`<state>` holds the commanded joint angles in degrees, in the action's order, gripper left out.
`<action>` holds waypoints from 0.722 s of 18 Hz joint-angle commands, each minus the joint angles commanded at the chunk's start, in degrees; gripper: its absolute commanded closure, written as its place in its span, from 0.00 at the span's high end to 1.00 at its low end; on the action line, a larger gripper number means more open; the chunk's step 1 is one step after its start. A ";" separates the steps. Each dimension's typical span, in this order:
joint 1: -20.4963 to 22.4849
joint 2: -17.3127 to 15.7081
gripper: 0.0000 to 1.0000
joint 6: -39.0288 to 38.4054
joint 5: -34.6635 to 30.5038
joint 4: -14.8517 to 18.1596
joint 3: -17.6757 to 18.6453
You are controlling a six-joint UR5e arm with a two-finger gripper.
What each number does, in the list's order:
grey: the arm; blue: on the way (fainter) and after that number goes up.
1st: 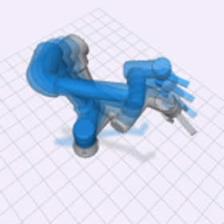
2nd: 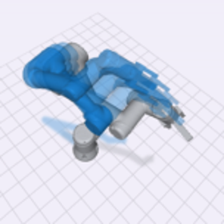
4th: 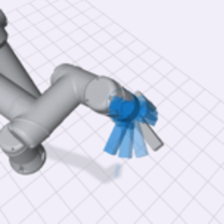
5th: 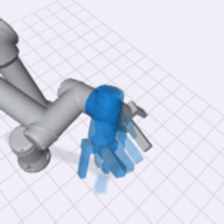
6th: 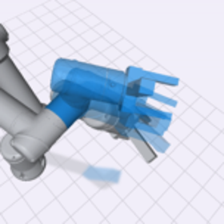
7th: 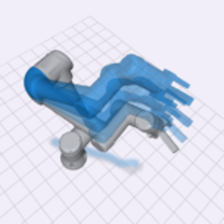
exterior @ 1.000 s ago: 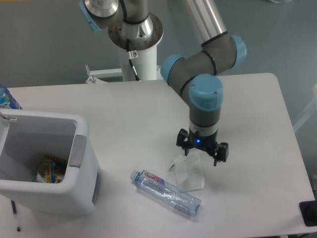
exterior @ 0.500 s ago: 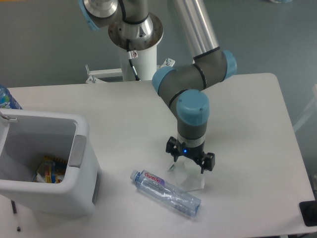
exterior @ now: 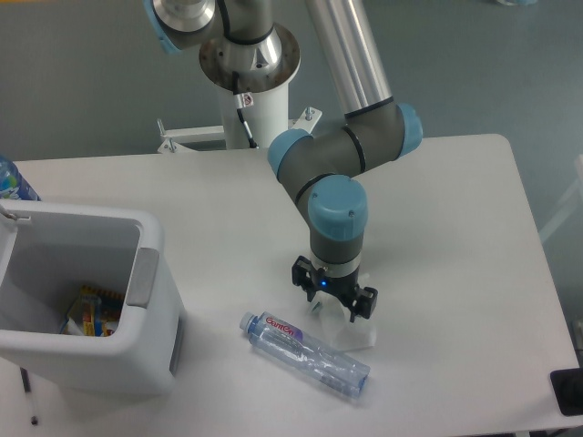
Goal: Place the trash in the trash can
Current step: 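Lower the gripper onto the plastic bag and close on it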
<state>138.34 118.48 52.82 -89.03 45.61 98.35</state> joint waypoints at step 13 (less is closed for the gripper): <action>1.93 -2.11 0.00 -0.62 0.70 0.00 0.09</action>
<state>140.27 116.37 52.21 -88.33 45.61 98.44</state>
